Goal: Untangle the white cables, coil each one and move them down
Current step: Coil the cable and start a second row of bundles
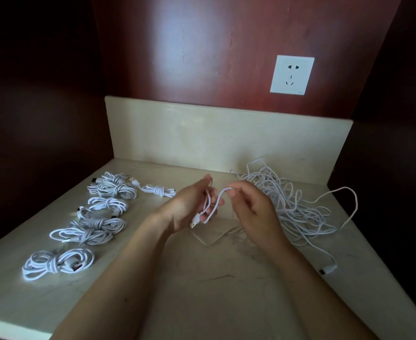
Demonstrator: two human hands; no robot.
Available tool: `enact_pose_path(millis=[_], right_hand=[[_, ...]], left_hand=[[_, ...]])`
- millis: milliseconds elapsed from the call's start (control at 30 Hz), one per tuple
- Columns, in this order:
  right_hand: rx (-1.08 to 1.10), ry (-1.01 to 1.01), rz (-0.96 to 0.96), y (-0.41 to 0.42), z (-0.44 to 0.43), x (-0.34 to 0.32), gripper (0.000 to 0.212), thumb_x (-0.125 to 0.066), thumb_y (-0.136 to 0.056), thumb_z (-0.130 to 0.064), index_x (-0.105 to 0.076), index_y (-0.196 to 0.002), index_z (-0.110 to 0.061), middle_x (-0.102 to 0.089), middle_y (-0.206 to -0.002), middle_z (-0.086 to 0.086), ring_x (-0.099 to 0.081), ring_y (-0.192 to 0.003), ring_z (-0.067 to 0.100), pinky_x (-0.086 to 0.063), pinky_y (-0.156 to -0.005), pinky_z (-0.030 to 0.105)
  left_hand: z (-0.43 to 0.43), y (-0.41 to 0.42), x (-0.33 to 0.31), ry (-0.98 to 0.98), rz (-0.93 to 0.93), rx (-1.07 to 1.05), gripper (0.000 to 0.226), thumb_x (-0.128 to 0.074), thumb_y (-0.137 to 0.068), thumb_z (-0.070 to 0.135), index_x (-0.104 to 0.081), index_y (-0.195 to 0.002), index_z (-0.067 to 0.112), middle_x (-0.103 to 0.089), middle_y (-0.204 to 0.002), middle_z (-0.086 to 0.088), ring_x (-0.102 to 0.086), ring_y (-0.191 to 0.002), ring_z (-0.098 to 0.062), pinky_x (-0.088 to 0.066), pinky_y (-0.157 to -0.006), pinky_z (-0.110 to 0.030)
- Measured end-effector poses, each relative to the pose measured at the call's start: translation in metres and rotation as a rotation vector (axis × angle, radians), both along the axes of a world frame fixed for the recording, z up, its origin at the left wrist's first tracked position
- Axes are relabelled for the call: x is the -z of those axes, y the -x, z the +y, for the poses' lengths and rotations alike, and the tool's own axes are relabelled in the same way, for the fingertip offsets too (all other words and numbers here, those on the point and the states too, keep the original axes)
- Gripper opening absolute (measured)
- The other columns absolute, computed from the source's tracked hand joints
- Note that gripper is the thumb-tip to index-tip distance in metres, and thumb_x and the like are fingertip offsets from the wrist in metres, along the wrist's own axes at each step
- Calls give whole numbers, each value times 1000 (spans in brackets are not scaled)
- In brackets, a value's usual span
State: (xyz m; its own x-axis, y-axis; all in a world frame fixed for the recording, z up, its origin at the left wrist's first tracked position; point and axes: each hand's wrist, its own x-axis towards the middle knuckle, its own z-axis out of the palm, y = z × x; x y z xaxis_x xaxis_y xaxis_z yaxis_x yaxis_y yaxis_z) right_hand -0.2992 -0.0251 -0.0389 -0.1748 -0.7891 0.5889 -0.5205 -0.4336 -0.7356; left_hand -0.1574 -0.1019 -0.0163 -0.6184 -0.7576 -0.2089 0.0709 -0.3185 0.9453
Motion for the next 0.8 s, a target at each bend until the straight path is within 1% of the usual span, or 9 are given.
enact_pose_path(millis=[67,167,300,367,433,467,600,733,800], right_hand=[[160,7,84,4,0,1,7,-61,-92,-38,-62,-88,-32,-57,-63,-15,-49,-54,6,-41,-56,30],[381,3,119,9,0,2,22,-72,-81,-45,-57,-80,-29,-49,-61,-9,-47,-54,6,-41,-56,31],[201,42,72,8,-3,3,9,-63,-93,-22,-60,-89,-30,-62,-80,-16,-60,-75,4,-49,-68,29],[186,52,100,7,-4,6,11,-56,-96,-20,-61,-96,-29,-65,-89,-12,-63,-83,5,-51,-73,30],[196,42,103,5,-4,7,11,-53,-97,-20,-61,-99,-28,-64,-90,-13,-62,-82,3,-50,-72,30],[198,37,93,5,-4,7,11,-54,-97,-20,-61,-100,-27,-62,-87,-15,-60,-79,2,-48,-69,29],[226,44,82,5,-2,6,4,-58,-95,-26,-61,-98,-28,-56,-72,-21,-55,-67,-2,-40,-60,23],[269,31,124,4,1,3,5,-57,-96,-21,-60,-99,-24,-52,-63,-12,-51,-57,4,-40,-55,28],[264,16,169,2,2,3,6,-54,-96,-20,-57,-100,-24,-54,-61,-8,-50,-54,9,-43,-54,34]], left_hand=[[5,1,0,27,-77,186,51,-23,-102,50,-48,-79,12,-55,-63,-5,-36,-35,-8,-24,-32,-13],[9,2,-2,-36,-143,350,44,-25,-101,46,-46,-75,18,-42,-53,2,-29,-35,-4,-13,-30,-13],[9,3,-6,-145,-148,448,33,-24,-92,29,-46,-69,20,-27,-44,4,-21,-31,-3,-2,-38,-14],[9,2,-7,-145,-126,456,40,-27,-91,43,-47,-65,20,-25,-42,4,-20,-30,-3,-5,-38,-12],[12,2,-8,-102,-124,422,55,-24,-90,67,-43,-64,22,-24,-43,5,-19,-32,-3,-6,-39,-13],[14,2,-8,-40,-149,398,56,-24,-90,71,-40,-63,24,-22,-44,6,-17,-34,-3,-5,-40,-15],[23,5,-6,341,-251,255,46,-30,-102,49,-29,-64,24,-25,-45,4,-16,-42,-9,-10,-38,-19],[23,10,-3,627,-247,-8,50,-28,-106,40,-47,-68,13,-36,-40,6,-29,-38,-9,-25,-41,-22],[18,11,1,694,-220,-173,50,-28,-106,37,-64,-85,9,-44,-45,6,-36,-40,-6,-31,-44,-18]])
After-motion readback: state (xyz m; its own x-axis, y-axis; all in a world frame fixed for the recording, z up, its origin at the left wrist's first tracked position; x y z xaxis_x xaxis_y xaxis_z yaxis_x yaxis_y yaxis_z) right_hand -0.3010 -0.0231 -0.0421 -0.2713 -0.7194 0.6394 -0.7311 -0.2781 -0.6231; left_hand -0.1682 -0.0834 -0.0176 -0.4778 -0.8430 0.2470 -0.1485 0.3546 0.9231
